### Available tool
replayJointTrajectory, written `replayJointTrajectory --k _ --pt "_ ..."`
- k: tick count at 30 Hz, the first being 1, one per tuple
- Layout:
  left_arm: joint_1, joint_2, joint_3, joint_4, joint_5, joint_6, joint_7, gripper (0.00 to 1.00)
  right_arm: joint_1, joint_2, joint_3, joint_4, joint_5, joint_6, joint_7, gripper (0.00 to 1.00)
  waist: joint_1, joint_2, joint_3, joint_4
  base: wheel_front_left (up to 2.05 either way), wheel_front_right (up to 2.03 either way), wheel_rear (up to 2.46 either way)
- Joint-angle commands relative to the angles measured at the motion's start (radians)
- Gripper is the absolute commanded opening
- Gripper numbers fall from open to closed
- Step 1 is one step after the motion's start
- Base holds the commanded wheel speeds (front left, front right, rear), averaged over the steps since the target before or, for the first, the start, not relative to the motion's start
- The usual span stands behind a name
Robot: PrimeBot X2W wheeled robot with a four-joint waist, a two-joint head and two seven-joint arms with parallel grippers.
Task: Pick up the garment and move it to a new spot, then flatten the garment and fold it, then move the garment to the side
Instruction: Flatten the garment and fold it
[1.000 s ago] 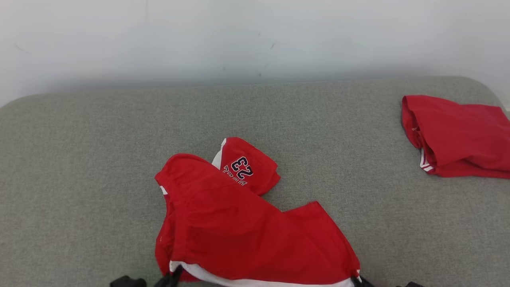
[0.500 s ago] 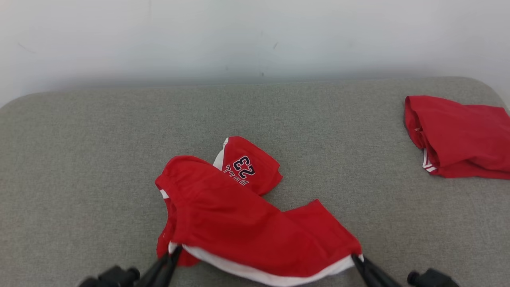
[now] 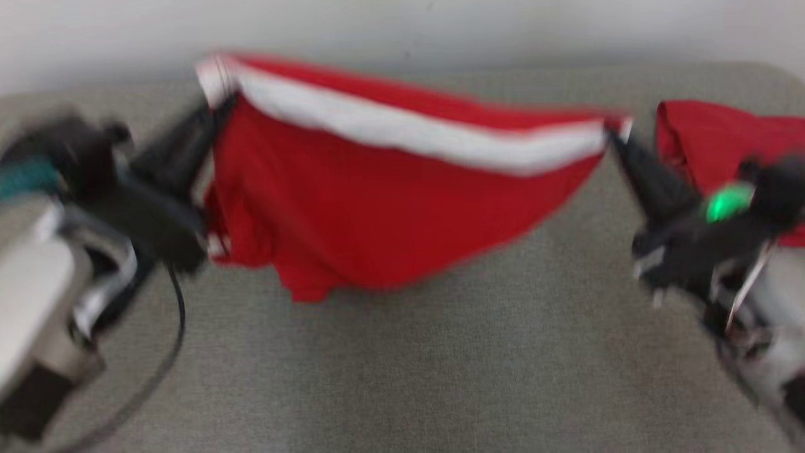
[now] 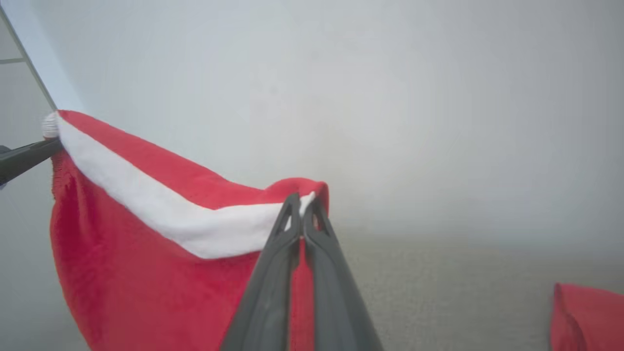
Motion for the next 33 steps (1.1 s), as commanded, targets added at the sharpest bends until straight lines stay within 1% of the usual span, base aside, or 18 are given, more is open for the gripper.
replayJointTrajectory --k 1,4,6,9,13,17,21,24,28,29,33 --pt "-0.072 0.01 -0.003 0.006 -0.03 0.002 0.012 0.0 -0.072 -0.008 0.0 0.006 0.024 -0.003 0.011 0.0 -0.0002 -0.0001 0.109 -0.03 0.0 0.0 0.0" --pt "-0.275 0.015 -0.049 0.03 -0.122 0.002 0.058 0.0 -0.286 -0.012 0.011 0.053 0.093 -0.003 0.06 0.0 -0.0002 -0.0001 0.182 -0.041 0.0 0.0 0.0" --pt "-0.406 0.02 -0.084 0.05 -0.17 0.002 0.085 0.0 -0.414 0.002 0.019 0.092 0.133 -0.003 0.09 0.0 -0.0002 -0.0001 0.222 -0.049 0.0 0.0 0.0" --pt "-0.594 0.009 -0.095 0.107 -0.253 0.002 0.103 0.0 -0.605 0.027 0.004 0.164 0.196 -0.003 0.119 0.0 -0.0002 -0.0001 0.276 -0.065 0.0 0.0 0.0" --pt "-0.793 -0.004 -0.132 0.185 -0.318 0.002 0.11 0.0 -0.809 0.042 -0.009 0.272 0.251 -0.003 0.156 0.0 -0.0002 -0.0001 0.331 -0.079 0.0 0.0 0.0" --pt "-0.934 -0.025 -0.16 0.237 -0.385 0.002 0.098 0.0 -0.969 0.038 -0.006 0.368 0.254 -0.003 0.169 0.0 -0.0002 -0.0001 0.37 -0.083 0.0 0.0 0.0" --pt "-1.034 -0.037 -0.22 0.263 -0.419 0.002 0.085 0.0 -1.079 0.03 0.014 0.428 0.246 -0.003 0.158 0.0 -0.0002 -0.0001 0.397 -0.081 0.0 0.0 0.0" --pt "-1.083 -0.037 -0.269 0.286 -0.433 0.002 0.071 0.0 -1.129 0.032 0.036 0.462 0.243 -0.003 0.143 0.0 -0.0002 -0.0001 0.405 -0.083 0.0 0.0 0.0" --pt "-1.124 -0.038 -0.322 0.309 -0.469 0.002 0.043 0.0 -1.164 0.029 0.075 0.493 0.249 -0.003 0.13 0.0 -0.0002 -0.0001 0.412 -0.083 0.0 0.0 0.0" --pt "-1.132 -0.036 -0.348 0.318 -0.483 0.002 0.028 0.0 -1.171 0.023 0.093 0.501 0.258 -0.003 0.12 0.0 -0.0002 -0.0001 0.418 -0.081 0.0 0.0 0.0" --pt "-1.137 -0.022 -0.391 0.332 -0.507 0.002 -0.008 0.0 -1.158 0.008 0.125 0.509 0.283 -0.003 0.098 0.0 -0.0002 -0.0001 0.423 -0.076 0.0 0.0 0.0"
